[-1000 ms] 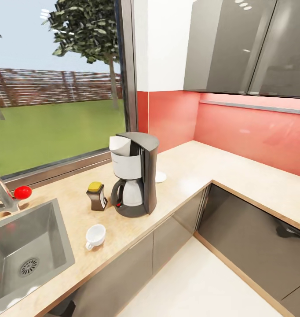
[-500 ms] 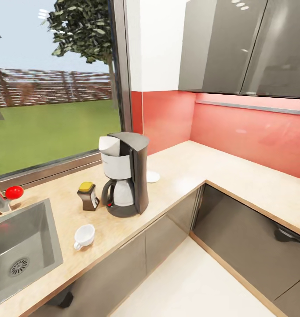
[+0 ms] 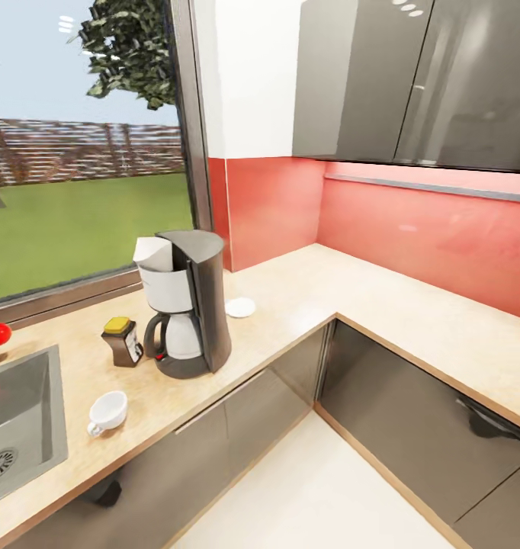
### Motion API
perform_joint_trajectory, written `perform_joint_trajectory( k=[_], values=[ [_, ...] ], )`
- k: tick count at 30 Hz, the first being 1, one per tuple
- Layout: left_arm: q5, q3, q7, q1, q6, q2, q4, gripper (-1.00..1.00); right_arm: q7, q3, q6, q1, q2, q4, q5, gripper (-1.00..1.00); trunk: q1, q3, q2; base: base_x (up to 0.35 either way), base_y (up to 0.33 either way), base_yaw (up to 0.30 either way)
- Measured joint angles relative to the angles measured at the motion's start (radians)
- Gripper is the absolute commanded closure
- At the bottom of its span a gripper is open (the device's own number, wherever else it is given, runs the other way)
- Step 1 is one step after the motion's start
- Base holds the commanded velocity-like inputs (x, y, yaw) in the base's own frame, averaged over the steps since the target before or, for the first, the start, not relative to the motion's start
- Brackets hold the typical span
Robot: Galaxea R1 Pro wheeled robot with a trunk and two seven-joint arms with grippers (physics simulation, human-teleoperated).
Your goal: Set up a coffee station on the kitchen countertop: keep the coffee maker on the countertop, move the bottle of coffee from the kitchen shelf to the counter next to the coffee maker, place a paper coffee filter on top of the coffee maker, put the saucer next to the coffee maker with the coffee cup on the saucer, and place the electric kettle next to the coffee maker.
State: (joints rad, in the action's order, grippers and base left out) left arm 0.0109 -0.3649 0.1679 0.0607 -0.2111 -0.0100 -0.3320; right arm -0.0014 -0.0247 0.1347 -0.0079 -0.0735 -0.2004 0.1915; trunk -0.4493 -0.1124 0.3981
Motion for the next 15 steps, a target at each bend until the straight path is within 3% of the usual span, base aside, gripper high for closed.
perform_joint_trajectory(
  k=[4, 11, 15],
  values=[
    [-0.005, 0.000, 0.132, -0.001, -0.001, 0.000, 0.001, -1.00, 0.000, 0.000, 0.000, 0.000, 0.000, 0.000, 0.000, -1.00, 0.000, 0.000, 0.000, 0.090, -0.269, 0.000],
    [-0.005, 0.000, 0.149, 0.000, -0.001, 0.000, 0.002, -1.00, 0.000, -0.001, 0.000, 0.000, 0.001, 0.000, 0.000, -1.00, 0.000, 0.000, 0.000, 0.107, -0.269, 0.004],
    [-0.008, 0.000, 0.150, 0.001, -0.001, 0.000, 0.001, -1.00, 0.000, -0.002, 0.000, 0.000, 0.002, 0.001, -0.001, -1.00, 0.000, 0.000, 0.000, 0.063, -0.269, 0.148]
  ],
)
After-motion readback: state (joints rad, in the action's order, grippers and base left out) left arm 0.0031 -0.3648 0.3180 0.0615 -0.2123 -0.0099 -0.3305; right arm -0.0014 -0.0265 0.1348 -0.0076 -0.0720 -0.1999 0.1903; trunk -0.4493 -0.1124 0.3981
